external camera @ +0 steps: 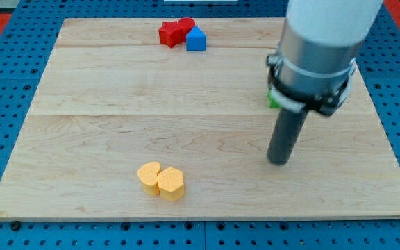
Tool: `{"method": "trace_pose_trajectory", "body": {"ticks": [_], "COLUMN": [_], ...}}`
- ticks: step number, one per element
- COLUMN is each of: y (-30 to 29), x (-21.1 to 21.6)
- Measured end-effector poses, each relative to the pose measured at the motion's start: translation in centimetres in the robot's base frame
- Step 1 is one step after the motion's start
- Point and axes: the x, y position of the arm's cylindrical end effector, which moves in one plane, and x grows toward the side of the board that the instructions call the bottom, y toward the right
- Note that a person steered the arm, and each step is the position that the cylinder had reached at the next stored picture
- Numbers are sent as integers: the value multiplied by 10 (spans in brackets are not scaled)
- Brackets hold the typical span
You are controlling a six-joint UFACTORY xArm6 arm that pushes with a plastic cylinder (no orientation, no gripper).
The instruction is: Separate the yellow blocks
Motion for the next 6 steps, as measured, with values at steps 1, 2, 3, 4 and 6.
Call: {"method": "trace_pose_trajectory", "body": {"ticks": [1, 2, 3, 4, 6], "y": [-64, -133, -192, -224, -243], "x": [38, 49, 35, 12, -3]}}
